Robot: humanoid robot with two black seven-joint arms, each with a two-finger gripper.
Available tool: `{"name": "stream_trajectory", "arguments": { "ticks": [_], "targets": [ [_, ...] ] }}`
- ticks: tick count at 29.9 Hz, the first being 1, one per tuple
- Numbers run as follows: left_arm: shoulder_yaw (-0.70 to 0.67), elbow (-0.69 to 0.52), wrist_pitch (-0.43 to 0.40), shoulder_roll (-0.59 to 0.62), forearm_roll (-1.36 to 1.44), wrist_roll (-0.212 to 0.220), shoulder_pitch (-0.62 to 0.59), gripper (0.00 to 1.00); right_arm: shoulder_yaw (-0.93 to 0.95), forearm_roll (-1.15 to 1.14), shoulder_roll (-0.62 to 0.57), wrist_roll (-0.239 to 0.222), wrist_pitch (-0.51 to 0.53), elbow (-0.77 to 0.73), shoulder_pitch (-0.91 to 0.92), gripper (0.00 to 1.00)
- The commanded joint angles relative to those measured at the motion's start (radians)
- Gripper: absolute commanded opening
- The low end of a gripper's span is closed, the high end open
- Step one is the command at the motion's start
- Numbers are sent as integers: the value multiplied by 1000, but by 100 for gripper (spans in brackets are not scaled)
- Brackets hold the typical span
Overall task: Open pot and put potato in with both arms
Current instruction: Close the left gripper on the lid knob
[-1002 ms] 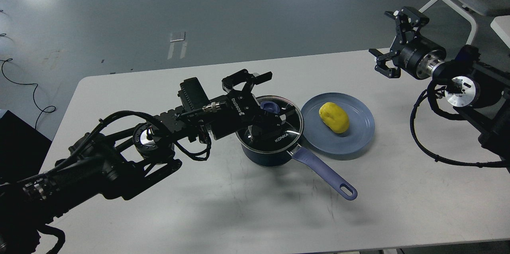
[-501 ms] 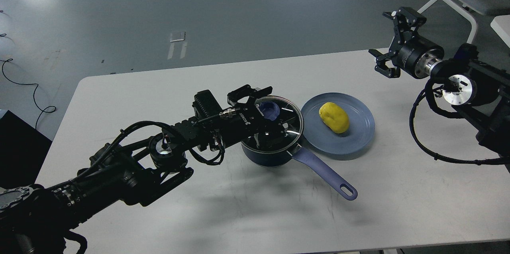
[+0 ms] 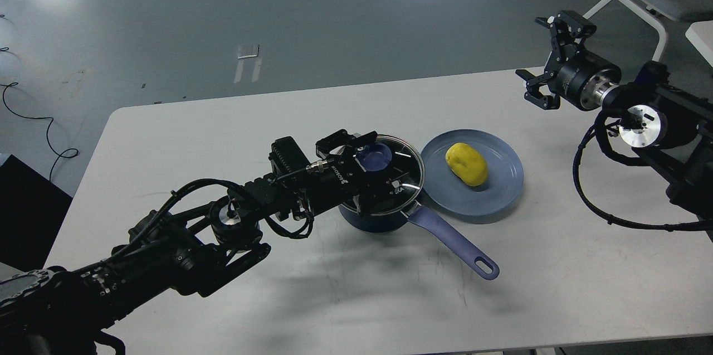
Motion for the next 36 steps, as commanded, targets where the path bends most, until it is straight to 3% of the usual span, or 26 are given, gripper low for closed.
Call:
{"name": "stream_trajectory", "arguments": {
  "ticks": [1,36],
  "targets": [
    [1,6,-2,-4,-6,-2,0,99,0,0,0,0,0,0,-2,100],
    [0,52,1,-27,-55,-26,-1,99,-25,0,-3,0,3,-15,-7,100]
  ]
}}
